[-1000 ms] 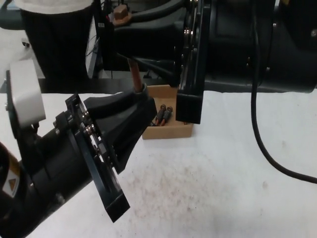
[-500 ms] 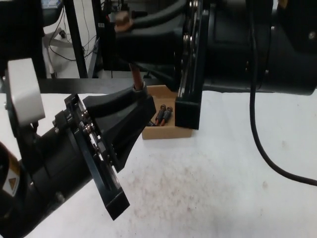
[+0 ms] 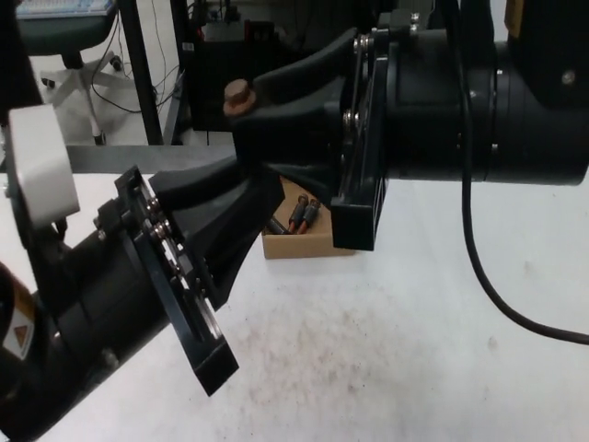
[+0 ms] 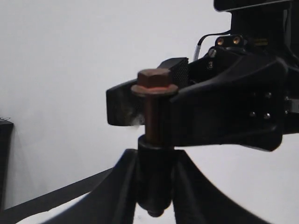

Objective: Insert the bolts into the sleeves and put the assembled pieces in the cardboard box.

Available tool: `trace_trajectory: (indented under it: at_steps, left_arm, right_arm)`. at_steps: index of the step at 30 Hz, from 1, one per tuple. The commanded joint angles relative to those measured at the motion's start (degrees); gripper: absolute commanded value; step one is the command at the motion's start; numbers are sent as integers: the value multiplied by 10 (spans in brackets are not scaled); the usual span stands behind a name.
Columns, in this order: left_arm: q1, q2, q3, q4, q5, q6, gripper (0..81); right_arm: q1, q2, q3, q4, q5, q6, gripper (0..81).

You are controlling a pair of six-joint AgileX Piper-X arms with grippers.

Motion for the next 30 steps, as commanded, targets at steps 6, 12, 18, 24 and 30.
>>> trace_trajectory:
  at_steps: [6, 12, 18, 24, 30]
  left_arm:
    - [34, -7, -6, -2, 2, -15, 2]
    - [44, -7, -6, 35, 5, -15, 2]
    - [66, 12, -45, 228, 6, -12, 2]
    - [82, 151, -169, 393, 6, 85, 2]
    - [96, 342, -339, 416, 6, 84, 2]
  right_arm:
    - [-4, -1, -3, 2, 8, -4, 501]
    - [-4, -1, -3, 0, 10, -4, 501]
    - [-6, -1, -3, -3, 61, -4, 384]
    - [-31, -1, -3, 17, 88, 5, 3]
    - [-85, -16, -3, 107, 134, 19, 8]
